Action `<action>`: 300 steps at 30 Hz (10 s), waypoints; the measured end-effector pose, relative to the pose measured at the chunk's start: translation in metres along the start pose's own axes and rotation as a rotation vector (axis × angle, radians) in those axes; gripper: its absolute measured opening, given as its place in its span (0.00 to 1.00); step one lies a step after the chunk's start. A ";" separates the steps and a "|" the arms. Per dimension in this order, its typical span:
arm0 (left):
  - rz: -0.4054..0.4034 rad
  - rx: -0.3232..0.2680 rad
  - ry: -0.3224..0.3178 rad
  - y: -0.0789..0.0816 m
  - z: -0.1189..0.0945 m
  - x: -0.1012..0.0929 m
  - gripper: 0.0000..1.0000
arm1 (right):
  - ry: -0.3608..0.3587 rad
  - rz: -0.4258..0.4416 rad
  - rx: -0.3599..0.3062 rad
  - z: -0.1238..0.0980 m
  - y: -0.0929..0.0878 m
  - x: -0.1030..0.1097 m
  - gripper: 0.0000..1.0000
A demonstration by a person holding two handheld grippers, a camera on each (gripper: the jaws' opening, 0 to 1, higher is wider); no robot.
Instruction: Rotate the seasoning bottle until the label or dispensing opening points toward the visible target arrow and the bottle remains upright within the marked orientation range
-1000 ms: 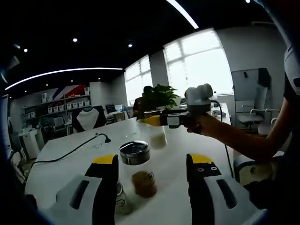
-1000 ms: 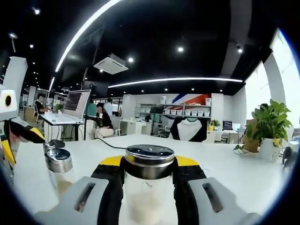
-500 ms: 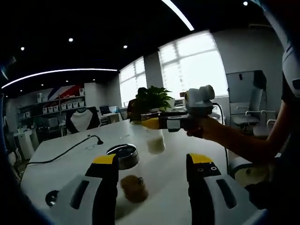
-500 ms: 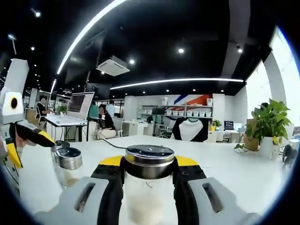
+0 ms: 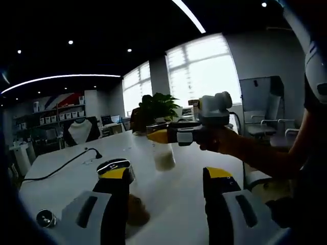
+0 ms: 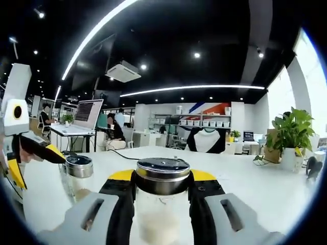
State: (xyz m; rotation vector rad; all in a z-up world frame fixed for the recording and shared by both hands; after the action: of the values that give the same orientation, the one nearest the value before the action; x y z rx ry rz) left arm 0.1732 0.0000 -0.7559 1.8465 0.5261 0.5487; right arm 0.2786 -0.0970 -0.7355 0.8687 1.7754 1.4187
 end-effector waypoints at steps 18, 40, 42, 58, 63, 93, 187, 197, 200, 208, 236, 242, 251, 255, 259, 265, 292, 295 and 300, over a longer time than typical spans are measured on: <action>0.044 0.021 -0.054 -0.009 0.024 -0.013 0.60 | 0.059 0.006 -0.001 -0.005 0.000 0.017 0.38; 0.011 0.034 -0.083 -0.028 0.049 -0.013 0.59 | 0.092 0.001 0.002 -0.012 0.001 0.035 0.38; 0.011 0.029 -0.108 -0.027 0.050 -0.019 0.59 | 0.083 0.003 0.008 -0.012 -0.001 0.038 0.38; 0.012 0.044 -0.088 -0.029 0.065 -0.019 0.59 | 0.078 0.011 0.028 -0.016 -0.011 0.046 0.38; 0.018 0.051 -0.094 -0.027 0.068 -0.022 0.59 | 0.083 0.021 0.020 -0.021 -0.010 0.049 0.38; 0.053 0.067 -0.109 -0.022 0.095 -0.025 0.58 | 0.136 0.052 0.044 -0.023 -0.033 0.068 0.38; 0.015 0.036 0.082 -0.029 0.109 -0.014 0.45 | -0.077 0.064 -0.025 -0.012 -0.030 0.061 0.41; 0.052 0.035 0.058 -0.028 0.108 -0.015 0.45 | 0.022 0.049 -0.025 -0.013 -0.030 0.063 0.41; 0.071 0.028 0.045 -0.027 0.108 -0.015 0.46 | 0.083 0.061 -0.040 -0.014 -0.030 0.064 0.41; 0.082 0.023 0.006 -0.026 0.107 -0.016 0.45 | 0.166 0.046 -0.045 -0.015 -0.030 0.068 0.41; 0.128 0.003 -0.154 -0.017 0.103 -0.027 0.46 | 0.473 -0.011 -0.057 -0.030 -0.031 0.083 0.41; 0.163 -0.014 -0.181 -0.013 0.099 -0.030 0.47 | 0.508 -0.013 -0.089 -0.035 -0.028 0.081 0.41; 0.178 -0.063 -0.254 -0.004 0.089 -0.036 0.47 | 0.629 0.002 -0.134 -0.044 -0.017 0.087 0.41; 0.195 -0.076 -0.299 -0.002 0.083 -0.039 0.47 | 0.683 -0.011 -0.135 -0.049 -0.015 0.094 0.41; 0.227 -0.066 -0.334 -0.004 0.082 -0.046 0.49 | 0.704 -0.030 -0.124 -0.051 -0.016 0.098 0.41; 0.238 -0.047 -0.359 -0.009 0.084 -0.050 0.51 | 0.716 -0.055 -0.097 -0.051 -0.022 0.104 0.41; 0.176 0.024 -0.213 -0.013 0.098 -0.038 0.50 | 0.606 -0.051 -0.073 -0.045 -0.024 0.095 0.42; 0.154 0.032 -0.181 -0.012 0.099 -0.040 0.49 | 0.592 -0.024 -0.079 -0.044 -0.024 0.090 0.41; 0.154 0.045 -0.143 -0.013 0.098 -0.036 0.48 | 0.573 0.007 -0.085 -0.044 -0.024 0.085 0.40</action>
State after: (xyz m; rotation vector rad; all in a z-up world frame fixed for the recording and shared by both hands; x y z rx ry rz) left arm 0.2019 -0.0895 -0.8021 1.9633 0.3054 0.5057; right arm 0.1939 -0.0527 -0.7612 0.4428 2.0958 1.8616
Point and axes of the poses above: the point that each gripper's makers call its tool centre point, and the gripper's own axes: z roughly forward along the fingers, x roughly to its left, y roughly out of its top, the point moved 1 cm from there along -z, roughly backward along the fingers, and after that the axes turned 13 degrees about x, right-handed, at the moved point
